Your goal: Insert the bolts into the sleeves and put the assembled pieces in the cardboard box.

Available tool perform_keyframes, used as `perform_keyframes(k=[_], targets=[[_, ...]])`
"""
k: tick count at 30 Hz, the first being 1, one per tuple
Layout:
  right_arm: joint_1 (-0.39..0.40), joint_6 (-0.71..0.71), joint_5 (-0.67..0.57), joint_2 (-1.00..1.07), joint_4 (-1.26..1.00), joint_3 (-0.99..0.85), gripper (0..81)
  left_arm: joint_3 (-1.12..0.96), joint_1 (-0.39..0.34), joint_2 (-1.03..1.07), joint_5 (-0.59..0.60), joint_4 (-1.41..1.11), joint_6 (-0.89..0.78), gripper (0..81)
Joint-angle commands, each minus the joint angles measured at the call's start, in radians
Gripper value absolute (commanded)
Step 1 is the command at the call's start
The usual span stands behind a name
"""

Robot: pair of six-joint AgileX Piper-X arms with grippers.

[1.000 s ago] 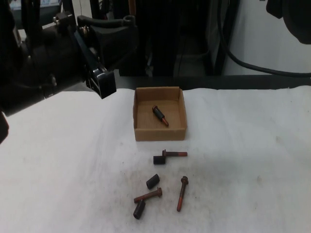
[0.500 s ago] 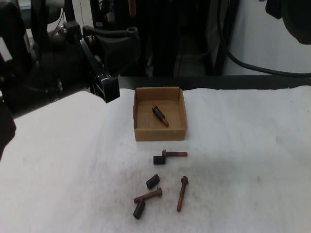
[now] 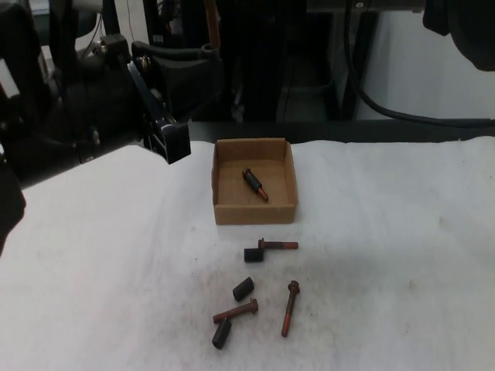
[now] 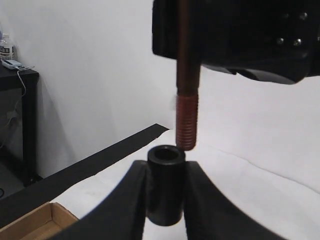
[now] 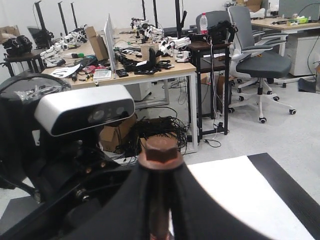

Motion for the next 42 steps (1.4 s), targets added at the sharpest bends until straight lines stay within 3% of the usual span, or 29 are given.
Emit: perform_keyframes(k=[1, 34, 37, 42], targets=[[0.001, -0.008, -0.007, -0.002, -0.006, -0.005, 0.8, -0.009, 0.004, -0.005, 0.014, -0.019, -0.005, 0.0], [0.001, -0.008, -0.007, -0.002, -0.082, 0.049, 0.2, -0.011, -0.003, -0.005, 0.033, -0.162, -0.057, 0.0], [0.001, -0.008, -0.009, -0.002, -0.091, 0.046, 10.4, -0.011, -0.003, -0.005, 0.033, -0.162, -0.057, 0.0], [0.001, 0.004, -0.032, -0.002, -0.088, 0.046, 40.1, -0.011, -0.003, -0.005, 0.033, -0.162, -0.057, 0.0]])
